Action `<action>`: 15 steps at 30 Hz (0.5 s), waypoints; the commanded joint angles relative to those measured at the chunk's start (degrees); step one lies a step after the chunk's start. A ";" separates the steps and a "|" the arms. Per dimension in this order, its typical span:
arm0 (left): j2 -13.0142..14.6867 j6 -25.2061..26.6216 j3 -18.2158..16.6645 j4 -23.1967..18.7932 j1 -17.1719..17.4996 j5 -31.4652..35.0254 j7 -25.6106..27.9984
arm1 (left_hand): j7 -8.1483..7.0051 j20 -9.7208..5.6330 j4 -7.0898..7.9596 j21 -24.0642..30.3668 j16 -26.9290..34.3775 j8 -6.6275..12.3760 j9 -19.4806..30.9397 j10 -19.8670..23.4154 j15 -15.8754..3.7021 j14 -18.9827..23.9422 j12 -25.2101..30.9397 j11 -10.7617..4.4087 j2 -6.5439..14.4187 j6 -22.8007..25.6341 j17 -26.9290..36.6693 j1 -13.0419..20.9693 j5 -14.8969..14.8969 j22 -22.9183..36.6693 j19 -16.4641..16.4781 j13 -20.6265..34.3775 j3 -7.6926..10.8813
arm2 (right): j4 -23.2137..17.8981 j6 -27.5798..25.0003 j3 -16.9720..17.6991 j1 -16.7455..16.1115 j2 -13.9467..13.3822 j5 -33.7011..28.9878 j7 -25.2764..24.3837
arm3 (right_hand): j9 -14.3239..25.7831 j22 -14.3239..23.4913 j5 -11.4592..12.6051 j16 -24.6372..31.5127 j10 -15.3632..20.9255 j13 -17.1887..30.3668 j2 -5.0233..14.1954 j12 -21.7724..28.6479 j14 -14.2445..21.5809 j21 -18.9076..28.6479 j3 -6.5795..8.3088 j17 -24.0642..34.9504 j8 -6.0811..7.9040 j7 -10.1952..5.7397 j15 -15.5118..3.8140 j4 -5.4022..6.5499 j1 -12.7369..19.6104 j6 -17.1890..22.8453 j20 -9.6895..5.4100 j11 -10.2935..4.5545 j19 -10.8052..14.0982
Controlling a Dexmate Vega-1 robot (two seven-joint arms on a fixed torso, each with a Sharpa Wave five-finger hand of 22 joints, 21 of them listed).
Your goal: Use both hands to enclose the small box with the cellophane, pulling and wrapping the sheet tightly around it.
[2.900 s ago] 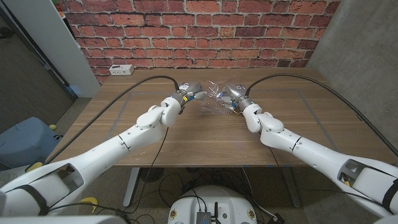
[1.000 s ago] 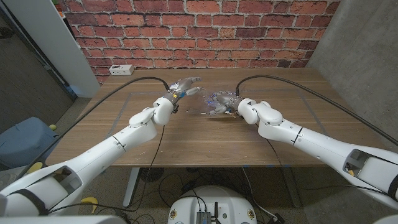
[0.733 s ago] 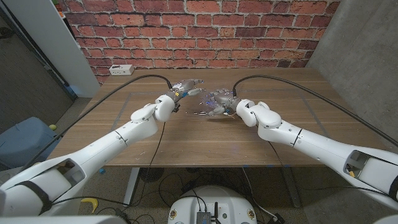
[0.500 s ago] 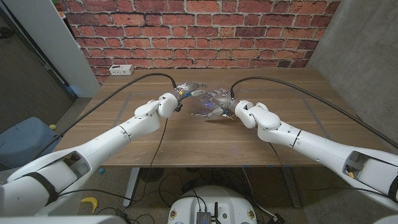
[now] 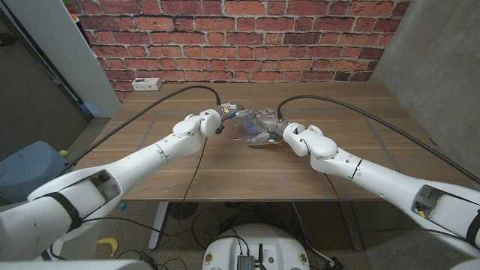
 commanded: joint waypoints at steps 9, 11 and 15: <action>-0.98 4.46 8.50 0.25 -2.70 10.70 -7.24 | -1.09 -0.67 5.40 -0.65 -1.94 -2.14 0.25 -2.20 -1.58 -1.47 -2.10 0.26 6.37 -2.03 0.30 -0.44 0.33 0.33 -0.39 0.09 1.90 | -0.69 -4.52 4.84 0.19 1.07 6.81 6.39 | 0.15 0.05 0.47 0.39 -3.17 0.11 -0.76 -0.89 0.20 0.62 -2.06 -0.19 -2.08 2.15 0.61 0.09 0.03 -9.37 -0.29 3.70 2.41; -0.93 3.42 7.98 0.57 -2.41 9.77 -7.38 | -1.10 -1.01 6.29 -0.86 -2.34 -2.51 0.25 -3.10 -1.78 -2.42 -2.67 0.27 6.99 -2.63 0.26 -0.29 0.34 0.34 -0.62 0.07 2.41 | -1.23 -4.80 5.72 0.22 0.69 8.93 7.21 | 0.17 0.02 0.46 0.40 -3.29 0.12 -0.93 -0.83 0.27 0.82 -2.36 -0.25 -2.08 2.37 0.84 0.00 0.21 -11.08 -0.27 4.02 3.36; 0.49 1.53 6.00 -0.57 -0.59 8.86 -3.51 | -2.40 -1.19 7.81 -1.20 -2.64 -3.99 0.22 -5.58 -1.40 -3.78 -4.04 -0.02 6.86 -7.19 0.10 0.31 0.25 0.33 -0.66 0.06 3.53 | -3.44 -10.41 3.69 2.67 0.01 6.01 13.91 | 0.24 0.01 0.43 0.66 -4.22 0.18 -1.75 -0.86 1.52 2.00 -3.17 -0.63 -1.80 4.92 0.50 -1.04 2.21 -16.17 -0.59 4.54 8.59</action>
